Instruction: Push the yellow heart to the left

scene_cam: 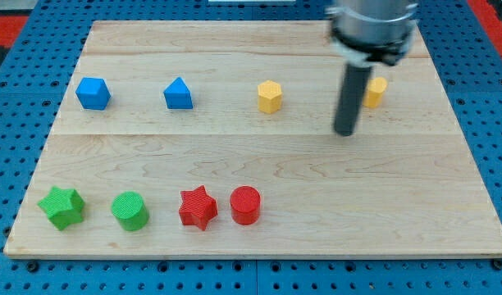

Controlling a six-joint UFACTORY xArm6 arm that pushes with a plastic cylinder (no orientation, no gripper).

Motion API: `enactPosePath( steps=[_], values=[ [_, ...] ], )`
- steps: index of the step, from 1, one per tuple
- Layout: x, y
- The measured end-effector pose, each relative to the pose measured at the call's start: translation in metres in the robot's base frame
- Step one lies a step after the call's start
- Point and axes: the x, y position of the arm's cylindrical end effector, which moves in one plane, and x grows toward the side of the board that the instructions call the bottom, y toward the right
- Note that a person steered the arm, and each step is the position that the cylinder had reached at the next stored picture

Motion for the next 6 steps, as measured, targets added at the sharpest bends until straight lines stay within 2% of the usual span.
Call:
enactPosePath(
  steps=[1, 5, 6],
  values=[
    [-0.009, 0.036],
    [-0.075, 0.059],
    [-0.069, -0.055]
  ],
)
